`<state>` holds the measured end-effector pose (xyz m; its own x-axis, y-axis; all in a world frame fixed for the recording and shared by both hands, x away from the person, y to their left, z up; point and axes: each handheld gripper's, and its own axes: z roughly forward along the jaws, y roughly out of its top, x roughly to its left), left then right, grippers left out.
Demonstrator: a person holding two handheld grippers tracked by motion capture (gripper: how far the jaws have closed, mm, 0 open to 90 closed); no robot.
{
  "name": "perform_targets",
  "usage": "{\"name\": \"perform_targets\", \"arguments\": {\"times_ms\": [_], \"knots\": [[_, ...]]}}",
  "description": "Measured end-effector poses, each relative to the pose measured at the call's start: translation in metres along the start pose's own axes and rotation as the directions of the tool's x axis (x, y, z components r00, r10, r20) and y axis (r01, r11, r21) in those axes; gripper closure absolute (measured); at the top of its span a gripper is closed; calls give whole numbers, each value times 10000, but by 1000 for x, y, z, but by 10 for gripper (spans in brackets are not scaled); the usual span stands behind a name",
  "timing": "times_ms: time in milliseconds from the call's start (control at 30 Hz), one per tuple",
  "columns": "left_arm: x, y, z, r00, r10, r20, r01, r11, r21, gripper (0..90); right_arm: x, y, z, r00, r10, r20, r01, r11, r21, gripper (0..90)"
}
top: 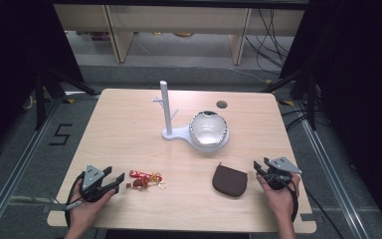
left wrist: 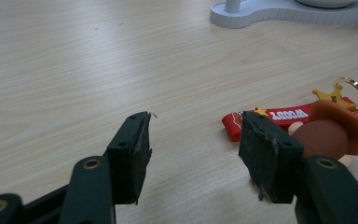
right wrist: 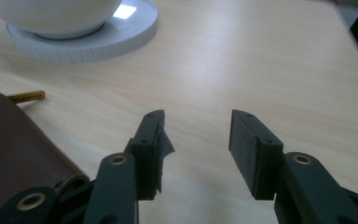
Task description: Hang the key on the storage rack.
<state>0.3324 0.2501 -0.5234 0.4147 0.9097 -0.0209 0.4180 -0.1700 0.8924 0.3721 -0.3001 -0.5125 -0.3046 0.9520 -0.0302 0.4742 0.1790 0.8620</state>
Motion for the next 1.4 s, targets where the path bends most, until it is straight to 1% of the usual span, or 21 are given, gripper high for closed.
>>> {"name": "perform_targets", "arguments": {"times_ms": [100,133,200,333,433,467,633,667,700,733,767,833,867,1033,1067,1100,1133,1300,1333,1367,1400], "knots": [[0,0,0,10000,-17,1,17,10000,31,420,-1,3,-1,9990,279,-363,-256,9978,615,568],[1,0,1,9999,-102,89,101,9999,81,418,-2,10,-2,9976,338,-606,-254,9906,1344,559],[1,1,1,9998,-121,128,119,9999,108,417,-2,19,-3,9963,233,-825,-70,9813,1922,548],[-2,1,2,9995,-64,320,59,9999,141,414,-1,42,-10,9904,172,-1372,295,9432,3310,533],[-5,2,1,9994,-11,340,5,9998,198,415,-2,51,-9,9841,93,-1775,537,9363,3471,532],[-6,2,0,9990,68,434,-73,9999,114,415,1,58,-10,9823,368,-1838,401,9165,3981,529],[-7,4,-1,9983,140,565,-145,9999,86,415,2,63,-8,9751,209,-2208,771,9016,4257,521],[-7,5,-1,9980,191,608,-198,9997,108,416,2,63,-4,9688,121,-2474,1000,8946,4355,515],[-7,5,-1,9980,191,608,-198,9997,108,416,4,63,-3,9668,268,-2540,996,8763,4715,512],[-8,5,0,9976,190,671,-200,9997,133,416,5,62,-1,9637,318,-2651,1019,8739,4753,508],[-9,5,-1,9979,207,615,-218,9996,179,416,7,62,0,9600,404,-2772,1069,8619,4957,504],[-9,6,0,9976,246,647,-259,9995,193,416,8,61,2,9561,313,-2914,1209,8637,4893,495],[-10,6,0,9974,253,670,-265,9995,169,416,11,63,3,9529,574,-2979,1134,8435,5251,487],[-13,6,-1,9959,338,844,-340,9994,17,416,17,65,8,9438,734,-3222,1183,8353,5369,464],[-14,6,-3,9959,393,815,-396,9992,22,416,20,65,10,9446,1024,-3119,1003,8147,5712,452],[-14,6,-3,9959,393,815,-396,9992,22,416,20,65,10,9446,1024,-3119,1003,8147,5712,452],[-14,6,-3,9957,390,843,-389,9992,-28,416,20,65,13,9337,1106,-3406,1169,8049,5817,439],[-14,7,-3,9961,374,797,-375,9993,-6,416,18,63,22,9181,1579,-3635,1072,7841,6114,399],[-14,7,-3,9963,377,777,-380,9993,26,416,21,65,21,9103,2549,-3260,312,7433,6682,391],[-14,7,-3,9963,377,777,-380,9993,26,416,14,63,26,9092,1876,-3717,996,7688,6317,387],[-14,6,-1,9959,352,833,-357,9994,40,416,13,63,28,9071,2000,-3704,935,7623,6404,380]]}}
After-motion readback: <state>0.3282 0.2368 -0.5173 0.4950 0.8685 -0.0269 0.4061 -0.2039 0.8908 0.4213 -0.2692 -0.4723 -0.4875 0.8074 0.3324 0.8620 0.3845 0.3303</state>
